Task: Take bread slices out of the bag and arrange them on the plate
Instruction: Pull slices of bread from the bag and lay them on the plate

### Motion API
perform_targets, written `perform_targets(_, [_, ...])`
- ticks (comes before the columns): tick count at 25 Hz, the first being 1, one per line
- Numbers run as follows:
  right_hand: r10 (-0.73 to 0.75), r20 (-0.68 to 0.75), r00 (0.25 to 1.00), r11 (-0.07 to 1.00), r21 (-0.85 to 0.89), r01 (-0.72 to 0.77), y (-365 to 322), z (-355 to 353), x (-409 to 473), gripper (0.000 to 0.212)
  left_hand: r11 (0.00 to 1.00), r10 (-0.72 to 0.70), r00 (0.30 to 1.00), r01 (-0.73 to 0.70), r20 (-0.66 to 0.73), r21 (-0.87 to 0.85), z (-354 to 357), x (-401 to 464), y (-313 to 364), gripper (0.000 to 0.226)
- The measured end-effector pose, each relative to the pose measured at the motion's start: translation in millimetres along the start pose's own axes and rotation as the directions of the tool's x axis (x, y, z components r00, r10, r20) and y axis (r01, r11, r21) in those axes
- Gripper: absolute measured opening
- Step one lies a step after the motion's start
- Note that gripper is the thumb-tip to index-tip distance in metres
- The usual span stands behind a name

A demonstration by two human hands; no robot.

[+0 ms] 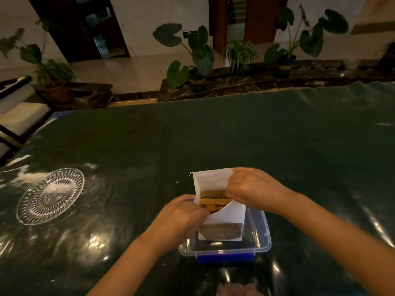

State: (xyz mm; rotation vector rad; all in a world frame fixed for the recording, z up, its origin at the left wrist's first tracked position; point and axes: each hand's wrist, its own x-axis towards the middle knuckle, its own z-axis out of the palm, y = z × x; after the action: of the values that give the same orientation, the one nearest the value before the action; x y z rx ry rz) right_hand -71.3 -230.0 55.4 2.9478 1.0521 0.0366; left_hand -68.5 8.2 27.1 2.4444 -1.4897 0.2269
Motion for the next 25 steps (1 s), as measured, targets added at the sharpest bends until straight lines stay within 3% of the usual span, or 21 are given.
perform_targets(2, [0.043, 0.041, 0.998, 0.999, -0.002, -0.043, 7, 0, -2, 0.024, 0.999, -0.040, 0.998, 0.039, 0.042, 0.019, -7, 5, -7, 0.019])
perform_targets(4, [0.058, 0.025, 0.998, 0.998, 0.016, -0.059, 11, 1, -6, 0.029, 0.979, -0.199, 0.980, 0.200, -0.014, 0.049, -17, 13, -15, 0.027])
perform_targets(5, [0.061, 0.023, 0.998, 0.998, 0.026, -0.061, 11, 1, -8, 0.031, 0.928, -0.370, 0.924, 0.373, -0.098, 0.009, -24, 19, -16, 0.030])
perform_targets(7, [0.069, 0.050, 0.996, 0.995, 0.074, -0.072, 11, 1, -12, 0.034, 0.666, -0.745, 0.655, 0.723, -0.123, -0.186, -35, 38, -19, 0.050])
perform_targets(8, [0.070, 0.066, 0.995, 0.990, 0.114, -0.077, 10, 0, -13, 0.036, 0.563, -0.825, 0.564, 0.816, -0.036, -0.132, -35, 50, -18, 0.061])
perform_targets(9, [0.064, 0.077, 0.995, 0.987, 0.143, -0.074, 9, -1, -12, 0.036, 0.536, -0.843, 0.535, 0.844, 0.046, 0.006, -33, 61, -14, 0.066])
perform_targets(11, [0.038, 0.080, 0.996, 0.993, 0.112, -0.046, 6, -3, -10, 0.031, 0.546, -0.838, 0.523, 0.812, 0.156, 0.207, -23, 77, -3, 0.062])
perform_targets(12, [0.032, 0.077, 0.996, 0.996, 0.079, -0.039, 5, -3, -9, 0.032, 0.559, -0.829, 0.531, 0.797, 0.175, 0.229, -18, 81, 1, 0.054])
perform_targets(15, [0.054, 0.102, 0.993, 0.998, 0.019, -0.056, 4, -8, -10, 0.035, 0.566, -0.822, 0.547, 0.815, 0.155, 0.125, -13, 68, -5, 0.017])
perform_targets(20, [0.185, 0.107, 0.977, 0.981, -0.075, -0.178, 9, -13, -18, 0.047, 0.447, -0.870, 0.471, 0.879, 0.148, -0.167, -13, 34, -10, 0.019])
perform_targets(25, [0.234, 0.157, 0.960, 0.972, -0.058, -0.227, 5, -16, -8, 0.048, 0.471, -0.836, 0.522, 0.841, 0.168, -0.267, -6, 25, -8, 0.017])
